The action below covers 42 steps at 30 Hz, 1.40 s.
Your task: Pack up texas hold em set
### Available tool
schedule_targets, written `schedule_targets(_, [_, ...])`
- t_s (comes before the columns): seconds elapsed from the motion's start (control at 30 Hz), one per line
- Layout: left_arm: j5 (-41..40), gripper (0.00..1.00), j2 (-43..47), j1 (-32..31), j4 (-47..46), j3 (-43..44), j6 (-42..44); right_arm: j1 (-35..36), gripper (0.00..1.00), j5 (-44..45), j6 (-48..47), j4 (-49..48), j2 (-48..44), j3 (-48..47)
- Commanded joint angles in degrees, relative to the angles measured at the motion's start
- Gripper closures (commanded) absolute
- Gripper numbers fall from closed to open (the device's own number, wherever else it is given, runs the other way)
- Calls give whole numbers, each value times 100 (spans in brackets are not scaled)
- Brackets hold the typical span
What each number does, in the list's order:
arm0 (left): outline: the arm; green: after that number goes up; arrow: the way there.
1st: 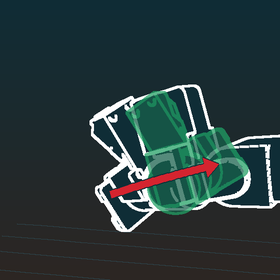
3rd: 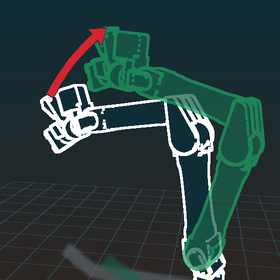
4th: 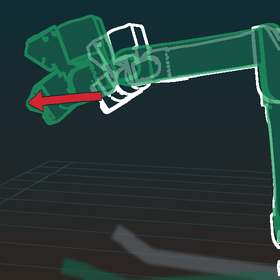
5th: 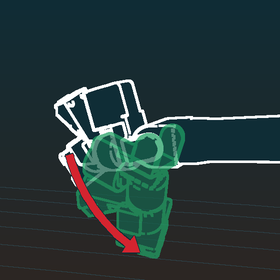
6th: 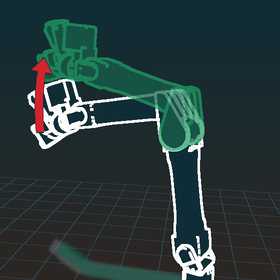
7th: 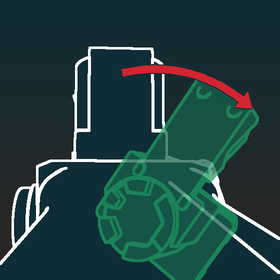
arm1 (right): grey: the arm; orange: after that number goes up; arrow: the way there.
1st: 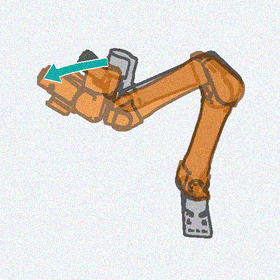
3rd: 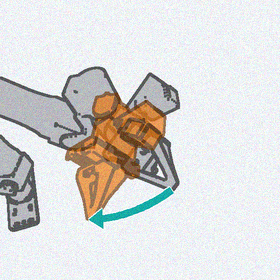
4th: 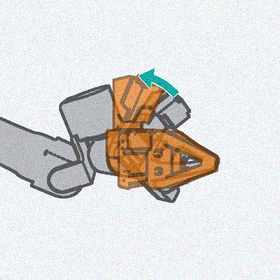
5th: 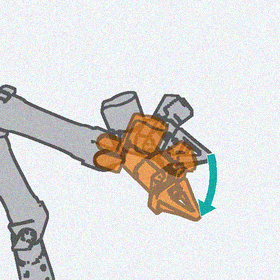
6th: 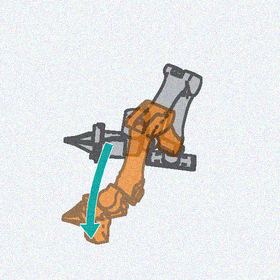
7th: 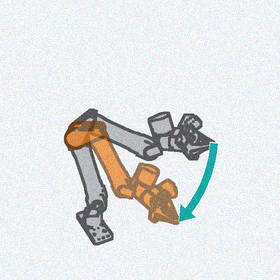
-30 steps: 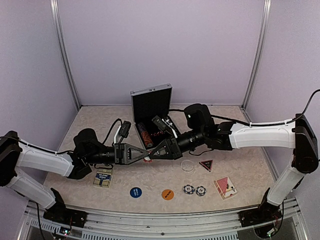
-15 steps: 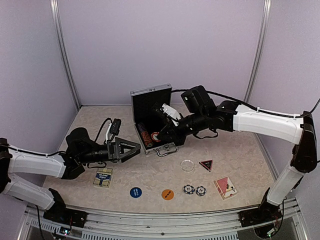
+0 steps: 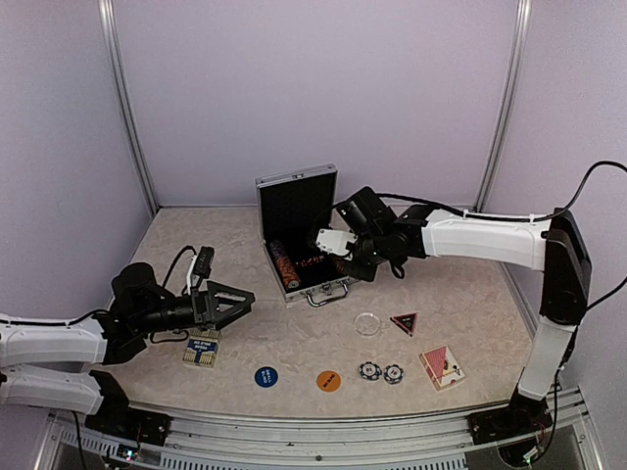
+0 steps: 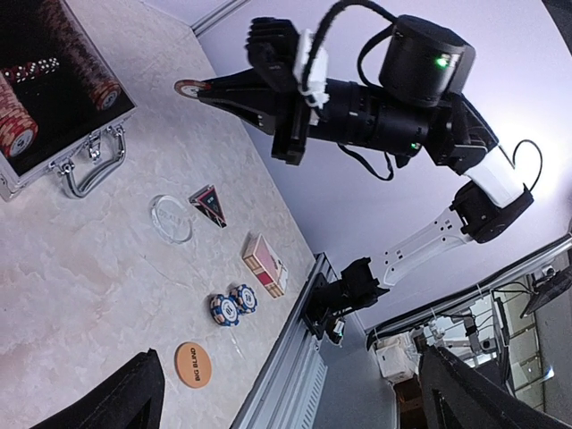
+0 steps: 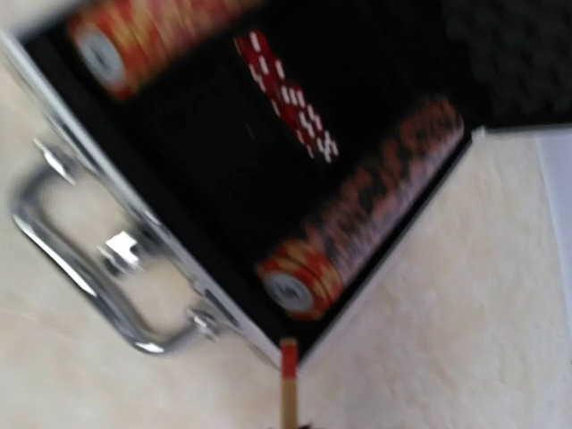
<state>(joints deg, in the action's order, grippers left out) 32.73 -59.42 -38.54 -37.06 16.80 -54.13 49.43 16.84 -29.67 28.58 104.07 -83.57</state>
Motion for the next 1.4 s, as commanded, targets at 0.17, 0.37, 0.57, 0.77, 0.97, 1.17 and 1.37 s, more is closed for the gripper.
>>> schedule_targets(0.17, [-154, 1, 671, 132, 760, -156, 172, -399, 100, 342, -816, -22, 573, -446])
schedule_targets(0.37, [-164, 1, 838, 181, 958, -177, 174, -421, 100, 423, -1166, -33, 885, -767])
schedule_targets(0.57, [-179, 1, 926, 188, 994, -250, 132, -440, 100, 258, -1264, 7, 1118, -832])
schedule_targets(0.77, [-202, 1, 916, 189, 982, -273, 116, -445, 100, 199, -1260, -43, 1372, -789])
schedule_targets(0.97, [-197, 1, 865, 198, 955, -247, 109, -497, 100, 254, -1276, -106, 1620, -816])
schedule_targets(1.17, [-190, 1, 812, 207, 929, -238, 112, -568, 100, 289, -1295, -199, 1892, -890])
schedule_targets(1.37, [-175, 1, 749, 220, 878, -230, 98, -589, 100, 619, -1353, -424, 2201, -975])
